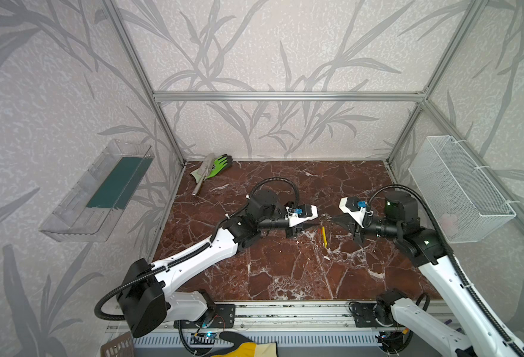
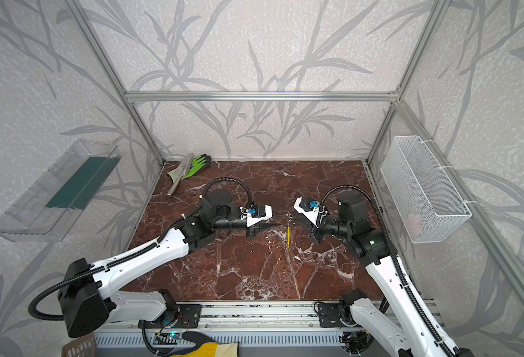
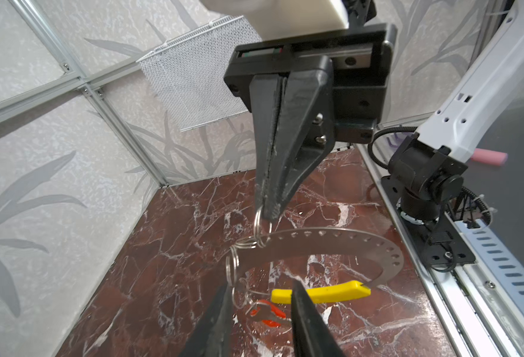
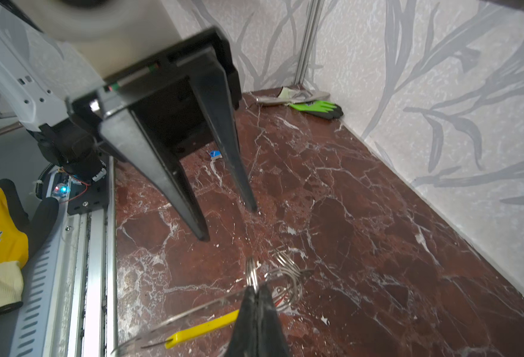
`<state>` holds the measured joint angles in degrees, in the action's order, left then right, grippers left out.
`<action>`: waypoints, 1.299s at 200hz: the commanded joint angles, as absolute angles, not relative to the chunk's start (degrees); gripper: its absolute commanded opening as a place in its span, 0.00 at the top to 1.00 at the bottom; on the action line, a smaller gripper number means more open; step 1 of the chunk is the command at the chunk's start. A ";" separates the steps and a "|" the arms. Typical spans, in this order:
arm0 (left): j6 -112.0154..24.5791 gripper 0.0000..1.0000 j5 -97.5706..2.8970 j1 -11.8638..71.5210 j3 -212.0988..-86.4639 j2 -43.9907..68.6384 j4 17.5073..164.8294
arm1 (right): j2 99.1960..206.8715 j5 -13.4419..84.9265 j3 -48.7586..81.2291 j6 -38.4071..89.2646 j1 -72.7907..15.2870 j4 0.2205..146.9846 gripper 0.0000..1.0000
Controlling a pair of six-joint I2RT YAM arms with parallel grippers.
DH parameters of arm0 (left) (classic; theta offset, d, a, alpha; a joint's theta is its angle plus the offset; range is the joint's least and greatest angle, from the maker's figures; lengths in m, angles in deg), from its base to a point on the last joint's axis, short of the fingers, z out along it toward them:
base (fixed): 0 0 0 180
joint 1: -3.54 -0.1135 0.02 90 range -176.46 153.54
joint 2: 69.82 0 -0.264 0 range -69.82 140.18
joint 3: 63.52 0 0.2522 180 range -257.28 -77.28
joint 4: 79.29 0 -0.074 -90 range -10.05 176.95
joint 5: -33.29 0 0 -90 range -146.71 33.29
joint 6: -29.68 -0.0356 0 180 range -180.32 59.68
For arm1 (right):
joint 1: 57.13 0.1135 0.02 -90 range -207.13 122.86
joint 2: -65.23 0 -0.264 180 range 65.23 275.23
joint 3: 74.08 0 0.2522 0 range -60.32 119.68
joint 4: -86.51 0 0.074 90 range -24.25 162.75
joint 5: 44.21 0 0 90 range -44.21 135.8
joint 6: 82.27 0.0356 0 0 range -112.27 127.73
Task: Put the keys on the keyring
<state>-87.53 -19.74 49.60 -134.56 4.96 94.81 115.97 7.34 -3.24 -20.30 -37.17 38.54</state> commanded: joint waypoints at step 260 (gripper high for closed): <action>-81.66 0.94 -14.48 51.36 -138.26 14.37 101.43 | 120.66 16.08 2.52 -22.40 -30.31 32.00 1.00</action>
